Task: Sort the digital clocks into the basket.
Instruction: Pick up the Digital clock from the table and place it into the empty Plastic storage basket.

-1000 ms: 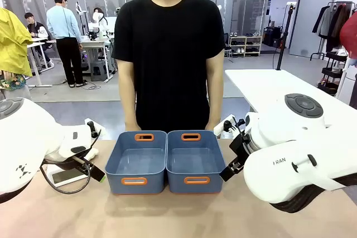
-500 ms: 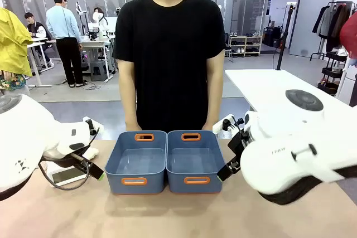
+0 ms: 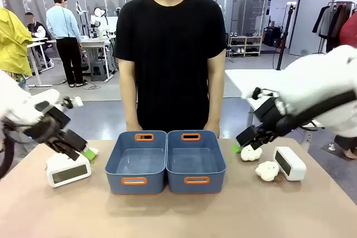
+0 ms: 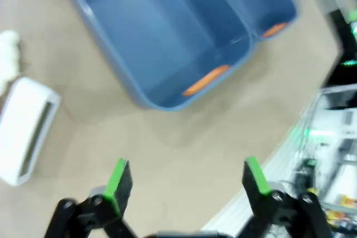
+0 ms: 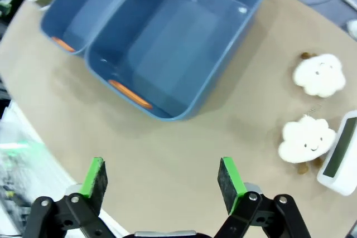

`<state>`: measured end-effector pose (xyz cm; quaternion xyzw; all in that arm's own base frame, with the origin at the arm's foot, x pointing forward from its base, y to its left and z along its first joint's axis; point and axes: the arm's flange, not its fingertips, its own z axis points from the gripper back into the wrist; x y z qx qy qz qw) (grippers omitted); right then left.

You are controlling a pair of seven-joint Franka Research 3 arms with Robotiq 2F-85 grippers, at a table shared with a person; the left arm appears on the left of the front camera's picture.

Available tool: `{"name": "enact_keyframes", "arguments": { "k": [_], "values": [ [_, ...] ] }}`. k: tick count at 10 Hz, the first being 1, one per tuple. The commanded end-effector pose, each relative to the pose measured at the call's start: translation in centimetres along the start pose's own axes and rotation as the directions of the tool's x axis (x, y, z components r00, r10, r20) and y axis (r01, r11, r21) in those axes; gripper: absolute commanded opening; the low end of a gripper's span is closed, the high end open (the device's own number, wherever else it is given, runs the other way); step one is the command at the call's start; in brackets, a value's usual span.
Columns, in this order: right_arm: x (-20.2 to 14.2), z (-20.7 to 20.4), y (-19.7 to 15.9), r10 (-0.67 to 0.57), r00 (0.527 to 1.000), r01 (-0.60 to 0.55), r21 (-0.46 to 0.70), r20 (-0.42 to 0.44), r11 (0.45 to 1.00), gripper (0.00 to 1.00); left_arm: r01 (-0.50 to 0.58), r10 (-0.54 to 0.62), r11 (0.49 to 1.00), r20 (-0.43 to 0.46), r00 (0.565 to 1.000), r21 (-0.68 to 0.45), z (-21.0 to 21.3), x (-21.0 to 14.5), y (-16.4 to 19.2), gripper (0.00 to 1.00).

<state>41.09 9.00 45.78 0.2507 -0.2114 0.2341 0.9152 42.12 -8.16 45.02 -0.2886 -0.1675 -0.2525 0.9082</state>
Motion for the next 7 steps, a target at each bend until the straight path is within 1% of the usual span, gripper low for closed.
{"name": "enact_keyframes", "arguments": {
  "k": [1,2,3,4,5,6,7],
  "values": [
    [-1.3,1.0,-3.3,-0.142,0.986,0.118,0.243,0.084,0.963,1.0,-0.145,0.159,0.959,0.038,0.987,-0.243,2.4,-0.5,3.8,1.0],
    [-2.5,2.5,-4.6,-0.212,0.966,0.147,0.365,0.147,0.919,1.0,-0.199,0.232,0.908,0.049,0.971,-0.37,4.1,-1.2,5.4,1.0],
    [-4.5,4.3,-5.7,-0.293,0.939,0.179,0.472,0.181,0.863,1.0,-0.199,0.288,0.84,0.103,0.952,-0.505,6.3,-2.9,7.2,1.0],
    [-6.6,5.9,-6.8,-0.356,0.911,0.176,0.584,0.209,0.793,1.0,-0.158,0.307,0.801,0.169,0.937,-0.577,8.2,-4.8,9.0,1.0],
    [-9.0,7.6,-8.5,-0.411,0.876,0.169,0.636,0.253,0.752,1.0,-0.152,0.355,0.771,0.219,0.909,-0.618,10.0,-6.9,11.1,1.0],
    [-11.5,9.5,-10.8,-0.457,0.848,0.201,0.635,0.269,0.746,1.0,-0.122,0.388,0.741,0.273,0.88,-0.66,11.4,-8.7,13.6,1.0],
    [-14.4,11.6,-12.6,-0.525,0.808,0.272,0.62,0.269,0.736,1.0,-0.098,0.419,0.723,0.322,0.849,-0.684,13.3,-11.1,15.2,1.0]
  ]
}}
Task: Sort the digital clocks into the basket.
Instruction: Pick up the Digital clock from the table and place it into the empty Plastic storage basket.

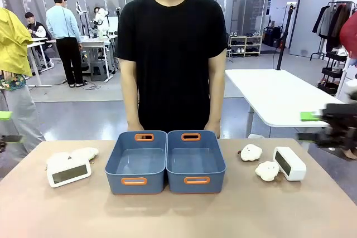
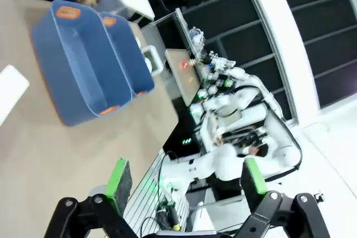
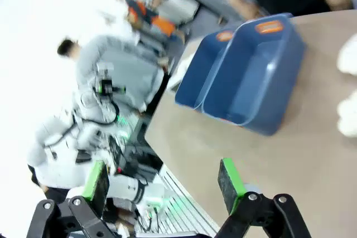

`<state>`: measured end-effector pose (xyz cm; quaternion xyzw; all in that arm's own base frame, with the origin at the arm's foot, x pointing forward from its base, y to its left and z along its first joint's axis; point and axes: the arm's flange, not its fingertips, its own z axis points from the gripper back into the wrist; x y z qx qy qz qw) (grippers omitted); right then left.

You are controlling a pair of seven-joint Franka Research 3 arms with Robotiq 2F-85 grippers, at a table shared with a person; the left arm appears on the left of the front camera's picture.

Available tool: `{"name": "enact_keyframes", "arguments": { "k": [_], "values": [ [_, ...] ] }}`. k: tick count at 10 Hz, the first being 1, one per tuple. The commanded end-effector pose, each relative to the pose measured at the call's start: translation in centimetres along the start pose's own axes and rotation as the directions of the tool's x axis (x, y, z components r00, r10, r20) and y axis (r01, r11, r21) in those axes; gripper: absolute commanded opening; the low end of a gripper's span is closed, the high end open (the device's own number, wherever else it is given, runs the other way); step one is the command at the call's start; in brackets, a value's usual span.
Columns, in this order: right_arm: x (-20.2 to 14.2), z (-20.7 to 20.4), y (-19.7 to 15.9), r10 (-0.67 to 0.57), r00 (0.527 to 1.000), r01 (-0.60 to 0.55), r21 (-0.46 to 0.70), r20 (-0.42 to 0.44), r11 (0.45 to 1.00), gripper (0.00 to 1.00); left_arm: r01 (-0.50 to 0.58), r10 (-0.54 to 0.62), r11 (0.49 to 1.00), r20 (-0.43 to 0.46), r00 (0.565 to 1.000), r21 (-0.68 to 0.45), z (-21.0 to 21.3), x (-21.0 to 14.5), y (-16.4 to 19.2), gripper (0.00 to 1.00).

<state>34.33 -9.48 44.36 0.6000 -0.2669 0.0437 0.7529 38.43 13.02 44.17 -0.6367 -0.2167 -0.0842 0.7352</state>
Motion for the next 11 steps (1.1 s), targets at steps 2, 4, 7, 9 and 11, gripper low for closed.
{"name": "enact_keyframes", "arguments": {
  "k": [2,4,7,9,11],
  "values": [
    [-3.4,8.6,-0.9,-0.097,0.99,0.108,-0.101,0.103,0.989,1.0,-0.002,0.015,0.998,0.206,0.978,-0.061,6.2,-0.9,2.1,1.0],
    [-5.9,12.0,-0.2,-0.1,0.982,0.121,-0.127,0.158,0.984,1.0,-0.013,0.022,0.999,0.299,0.954,-0.032,9.6,-2.9,2.6,1.0],
    [-5.0,13.9,-1.4,-0.081,0.98,0.108,-0.143,0.18,0.984,1.0,-0.049,0.051,0.999,0.301,0.952,-0.012,10.9,-3.3,2.8,1.0],
    [-5.0,13.9,-1.4,-0.081,0.98,0.108,-0.143,0.18,0.984,1.0,-0.049,0.051,0.999,0.301,0.952,-0.012,10.9,-3.3,2.8,1.0],
    [-5.0,13.9,-1.4,-0.081,0.98,0.108,-0.143,0.18,0.984,1.0,-0.049,0.051,0.999,0.301,0.952,-0.012,10.9,-3.3,2.8,1.0]
  ]
}}
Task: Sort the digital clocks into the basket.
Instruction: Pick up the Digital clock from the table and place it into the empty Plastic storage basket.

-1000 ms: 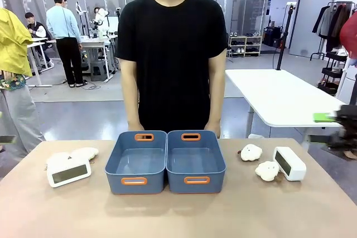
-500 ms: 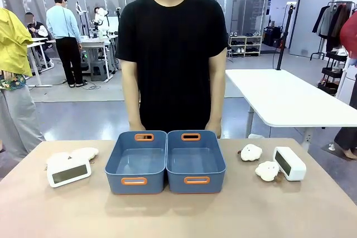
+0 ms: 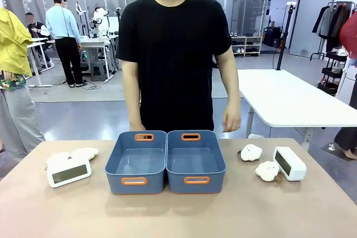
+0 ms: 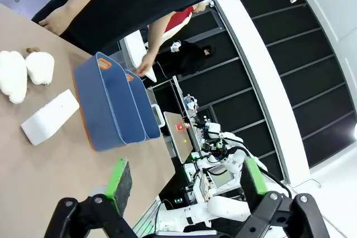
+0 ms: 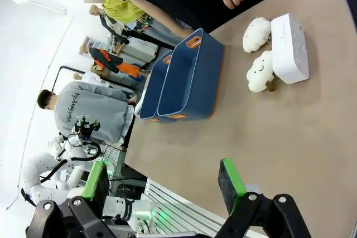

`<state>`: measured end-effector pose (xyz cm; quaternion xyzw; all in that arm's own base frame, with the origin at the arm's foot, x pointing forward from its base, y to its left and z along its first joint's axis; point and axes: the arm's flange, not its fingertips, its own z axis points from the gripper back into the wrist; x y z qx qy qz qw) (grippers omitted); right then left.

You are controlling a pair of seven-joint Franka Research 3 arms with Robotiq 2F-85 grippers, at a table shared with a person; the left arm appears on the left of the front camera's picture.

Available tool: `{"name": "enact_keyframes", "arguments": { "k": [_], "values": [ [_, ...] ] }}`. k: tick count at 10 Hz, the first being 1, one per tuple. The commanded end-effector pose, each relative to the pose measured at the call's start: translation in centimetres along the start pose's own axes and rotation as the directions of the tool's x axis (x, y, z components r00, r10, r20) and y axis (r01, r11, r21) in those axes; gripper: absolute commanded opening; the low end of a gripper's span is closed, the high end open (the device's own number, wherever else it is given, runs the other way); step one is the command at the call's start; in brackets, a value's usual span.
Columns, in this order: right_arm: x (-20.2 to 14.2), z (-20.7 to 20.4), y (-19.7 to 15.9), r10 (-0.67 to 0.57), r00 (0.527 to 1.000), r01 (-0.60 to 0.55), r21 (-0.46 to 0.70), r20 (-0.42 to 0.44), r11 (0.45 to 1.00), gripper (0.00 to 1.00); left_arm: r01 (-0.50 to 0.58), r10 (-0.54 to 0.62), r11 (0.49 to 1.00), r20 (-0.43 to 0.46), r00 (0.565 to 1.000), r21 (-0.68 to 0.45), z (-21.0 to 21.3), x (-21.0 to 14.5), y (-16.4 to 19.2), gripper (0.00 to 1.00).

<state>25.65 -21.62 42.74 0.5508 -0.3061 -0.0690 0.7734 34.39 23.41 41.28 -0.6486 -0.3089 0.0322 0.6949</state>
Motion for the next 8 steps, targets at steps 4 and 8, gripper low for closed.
{"name": "enact_keyframes", "arguments": {
  "k": [4,8],
  "values": [
    [0.06,-0.16,0.03,0.003,1.0,-0.003,0.01,-0.005,1.0,1.0,0.001,-0.001,1.0,0.001,1.0,-0.002,0.2,-0.03,-0.05,1.0],
    [0.06,-0.16,0.03,0.003,1.0,-0.003,0.01,-0.005,1.0,1.0,0.001,-0.001,1.0,0.001,1.0,-0.002,0.2,-0.03,-0.05,1.0]
  ]
}}
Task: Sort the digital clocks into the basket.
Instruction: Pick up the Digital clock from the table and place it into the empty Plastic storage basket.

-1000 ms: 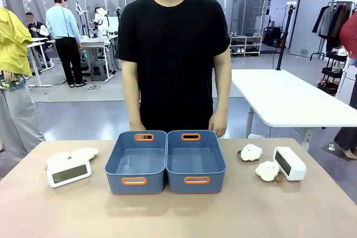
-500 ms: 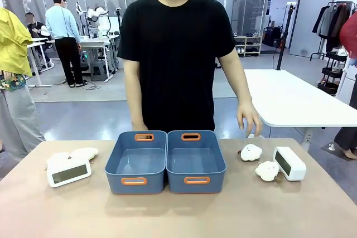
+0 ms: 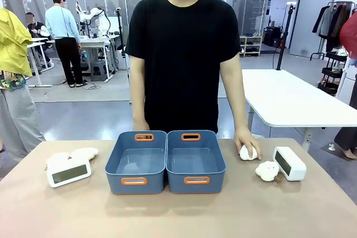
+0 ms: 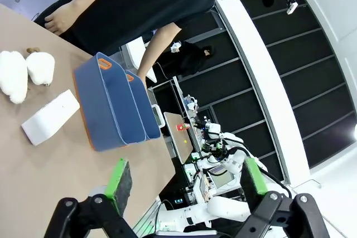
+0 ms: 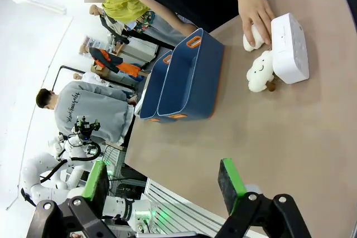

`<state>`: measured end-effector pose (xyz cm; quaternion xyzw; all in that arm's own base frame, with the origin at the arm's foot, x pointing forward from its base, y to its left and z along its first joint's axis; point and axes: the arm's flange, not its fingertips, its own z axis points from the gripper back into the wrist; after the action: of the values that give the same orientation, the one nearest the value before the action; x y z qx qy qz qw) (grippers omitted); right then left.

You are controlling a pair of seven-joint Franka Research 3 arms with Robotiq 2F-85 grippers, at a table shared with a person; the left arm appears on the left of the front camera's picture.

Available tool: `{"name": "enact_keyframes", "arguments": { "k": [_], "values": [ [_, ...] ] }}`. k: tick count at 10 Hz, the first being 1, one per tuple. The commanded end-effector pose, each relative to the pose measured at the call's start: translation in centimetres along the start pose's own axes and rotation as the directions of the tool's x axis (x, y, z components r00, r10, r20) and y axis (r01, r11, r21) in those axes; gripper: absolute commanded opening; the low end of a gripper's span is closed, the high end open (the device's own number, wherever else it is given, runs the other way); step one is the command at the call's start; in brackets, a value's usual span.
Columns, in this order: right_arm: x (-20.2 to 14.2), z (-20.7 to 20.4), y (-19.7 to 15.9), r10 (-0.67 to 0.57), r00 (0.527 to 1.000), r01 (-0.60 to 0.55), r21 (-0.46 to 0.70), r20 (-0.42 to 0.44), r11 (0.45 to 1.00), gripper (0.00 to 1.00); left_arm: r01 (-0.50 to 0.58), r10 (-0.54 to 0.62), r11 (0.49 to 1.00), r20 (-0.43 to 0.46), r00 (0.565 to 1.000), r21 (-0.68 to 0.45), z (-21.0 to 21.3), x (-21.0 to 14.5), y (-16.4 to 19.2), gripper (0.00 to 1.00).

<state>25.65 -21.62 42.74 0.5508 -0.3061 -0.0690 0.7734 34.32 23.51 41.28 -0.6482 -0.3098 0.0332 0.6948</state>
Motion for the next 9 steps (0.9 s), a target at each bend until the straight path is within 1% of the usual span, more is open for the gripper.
{"name": "enact_keyframes", "arguments": {
  "k": [1,4,5,6,7,8,9],
  "values": [
    [0.1,-0.2,0.0,0.003,1.0,-0.003,0.01,-0.005,1.0,1.0,0.001,-0.001,1.0,-0.001,1.0,-0.003,0.1,0.0,0.0,1.0],
    [0.1,-0.2,0.0,0.003,1.0,-0.003,0.01,-0.005,1.0,1.0,0.0,0.0,1.0,0.0,1.0,0.0,0.0,0.0,0.0,1.0],
    [0.1,-0.2,0.0,0.003,1.0,-0.003,0.01,-0.005,1.0,1.0,0.054,-0.049,0.991,-0.046,0.998,0.126,-0.8,0.4,-1.5,1.0],
    [0.1,-0.2,0.0,0.003,1.0,-0.003,0.01,-0.005,1.0,1.0,0.068,-0.052,0.963,-0.067,0.996,0.262,-1.8,1.6,-2.9,1.0],
    [0.1,-0.2,0.0,0.003,1.0,-0.003,0.01,-0.005,1.0,1.0,0.134,-0.096,0.934,-0.131,0.987,0.33,-3.3,3.0,-4.4,1.0],
    [0.1,-0.2,0.0,0.003,1.0,-0.003,0.01,-0.005,1.0,1.0,0.272,-0.179,0.853,-0.239,0.954,0.446,-6.0,4.4,-5.9,1.0],
    [0.1,-0.2,0.0,0.003,1.0,-0.003,0.01,-0.005,1.0,1.0,0.374,-0.219,0.755,-0.332,0.918,0.539,-8.7,5.7,-6.3,1.0]
  ]
}}
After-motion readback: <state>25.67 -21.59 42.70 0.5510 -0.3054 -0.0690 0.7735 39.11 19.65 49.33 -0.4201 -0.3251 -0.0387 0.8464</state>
